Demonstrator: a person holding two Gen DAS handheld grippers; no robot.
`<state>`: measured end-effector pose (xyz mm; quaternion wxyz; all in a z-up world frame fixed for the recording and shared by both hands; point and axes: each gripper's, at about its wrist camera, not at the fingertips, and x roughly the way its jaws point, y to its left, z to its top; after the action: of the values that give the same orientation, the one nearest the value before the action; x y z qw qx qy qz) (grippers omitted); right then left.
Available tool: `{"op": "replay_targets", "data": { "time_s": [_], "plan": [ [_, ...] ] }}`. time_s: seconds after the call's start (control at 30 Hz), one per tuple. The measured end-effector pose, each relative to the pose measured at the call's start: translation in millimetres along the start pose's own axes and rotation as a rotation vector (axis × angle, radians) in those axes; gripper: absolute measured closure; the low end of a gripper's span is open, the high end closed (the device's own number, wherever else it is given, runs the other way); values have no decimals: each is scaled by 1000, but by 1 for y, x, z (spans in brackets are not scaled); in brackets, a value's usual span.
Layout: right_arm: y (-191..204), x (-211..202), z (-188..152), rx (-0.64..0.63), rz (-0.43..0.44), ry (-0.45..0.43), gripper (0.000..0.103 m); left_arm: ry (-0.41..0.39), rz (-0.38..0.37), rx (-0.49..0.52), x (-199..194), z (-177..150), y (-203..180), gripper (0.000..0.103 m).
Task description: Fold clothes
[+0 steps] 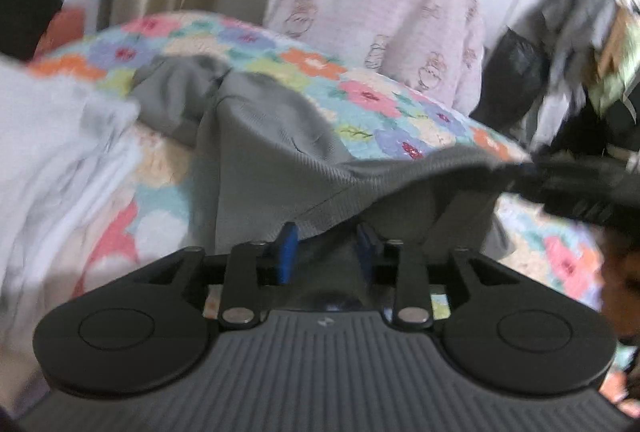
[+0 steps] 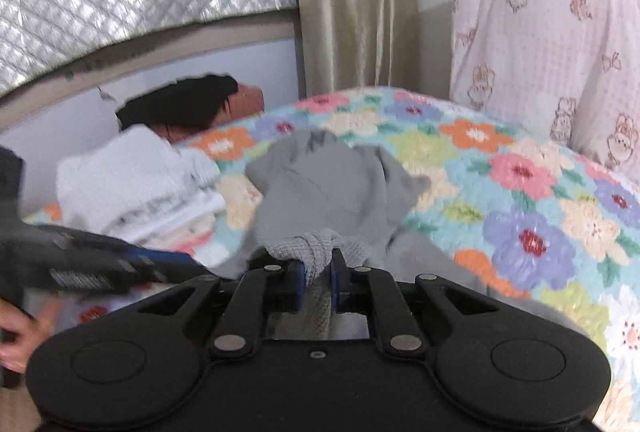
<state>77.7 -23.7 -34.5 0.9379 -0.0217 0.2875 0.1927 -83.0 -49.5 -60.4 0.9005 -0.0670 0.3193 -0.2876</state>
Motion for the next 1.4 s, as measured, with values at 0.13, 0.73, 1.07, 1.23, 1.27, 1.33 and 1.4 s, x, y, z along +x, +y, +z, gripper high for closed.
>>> {"op": "replay_targets", "data": {
  "time_s": [0.13, 0.73, 1.07, 1.23, 1.27, 1.33, 1.4],
  "plan": [
    [3, -22, 8, 6, 50, -23, 90, -52, 54, 76, 17, 7, -18, 44],
    [-11, -24, -28, -13, 62, 110, 89, -244, 36, 44, 5, 41, -48, 100],
    [-40, -8, -69, 112, 67, 242, 59, -493, 224, -208, -89, 38, 11, 100],
    [-88, -10, -102, 348, 86, 275, 57, -406, 237, -313, -90, 24, 38, 100],
    [-97, -10, -109, 415, 114, 278, 57, -395, 240, -323, -88, 23, 40, 100],
    [-109, -5, -122, 573, 235, 273, 52, -393, 234, -326, -85, 23, 41, 100],
    [-115, 5, -135, 717, 385, 275, 46, -406, 224, -316, -86, 23, 39, 100]
  ]
}}
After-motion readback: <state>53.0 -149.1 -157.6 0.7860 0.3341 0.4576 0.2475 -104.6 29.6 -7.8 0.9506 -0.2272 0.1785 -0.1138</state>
